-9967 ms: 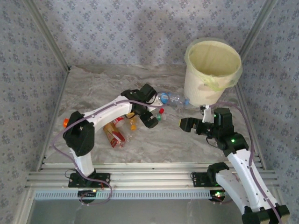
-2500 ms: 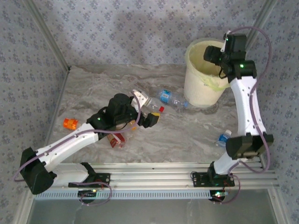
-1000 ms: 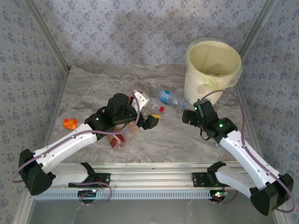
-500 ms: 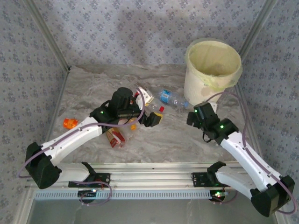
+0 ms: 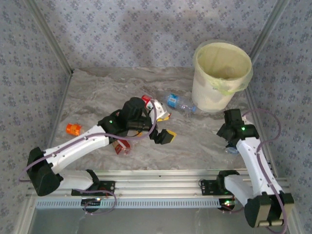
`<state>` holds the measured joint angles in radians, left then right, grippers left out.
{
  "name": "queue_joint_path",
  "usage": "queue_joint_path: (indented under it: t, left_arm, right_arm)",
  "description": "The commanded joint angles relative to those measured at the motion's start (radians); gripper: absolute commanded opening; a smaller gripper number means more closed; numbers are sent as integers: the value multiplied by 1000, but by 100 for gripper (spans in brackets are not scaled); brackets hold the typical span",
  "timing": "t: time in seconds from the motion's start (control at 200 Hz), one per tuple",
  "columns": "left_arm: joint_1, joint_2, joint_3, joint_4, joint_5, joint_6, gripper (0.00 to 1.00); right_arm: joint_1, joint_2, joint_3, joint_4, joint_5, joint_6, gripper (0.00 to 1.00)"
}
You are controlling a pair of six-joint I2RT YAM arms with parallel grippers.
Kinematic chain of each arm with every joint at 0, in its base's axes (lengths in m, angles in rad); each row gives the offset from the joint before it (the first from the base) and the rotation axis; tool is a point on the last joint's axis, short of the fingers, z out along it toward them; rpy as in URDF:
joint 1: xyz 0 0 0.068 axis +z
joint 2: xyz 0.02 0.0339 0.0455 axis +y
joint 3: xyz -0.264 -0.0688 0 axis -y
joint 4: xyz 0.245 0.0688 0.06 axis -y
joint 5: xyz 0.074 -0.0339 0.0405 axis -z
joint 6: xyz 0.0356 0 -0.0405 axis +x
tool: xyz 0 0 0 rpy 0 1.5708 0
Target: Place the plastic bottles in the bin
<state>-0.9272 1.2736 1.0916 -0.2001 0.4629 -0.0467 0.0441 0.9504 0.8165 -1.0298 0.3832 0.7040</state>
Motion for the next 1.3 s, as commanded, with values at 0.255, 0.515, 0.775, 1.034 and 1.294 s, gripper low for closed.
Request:
queue_joint_path:
  t: [0.255,0.515,0.775,1.034,1.294]
  left_arm:
    - [-13,-5,43,-48,-25,15,100]
    - [-13,-13,48,-57,-41,19,100]
    - [-13,-13,51,-62,-45,22,100]
    - [-13,-25,45,-64,-65,34,100]
    - [-13,-26,43,-59,-62,30,100]
  right_arm:
    - [-163,45,-118,94,-171,-19,97]
    - [-173,106,-144,151,-198,-5,95]
    - [-174,105,-186,236,-236,8,91]
    - [-173,115,-204,285,-267,0,83]
    - [-218,162,-208,349,-282,-13,83]
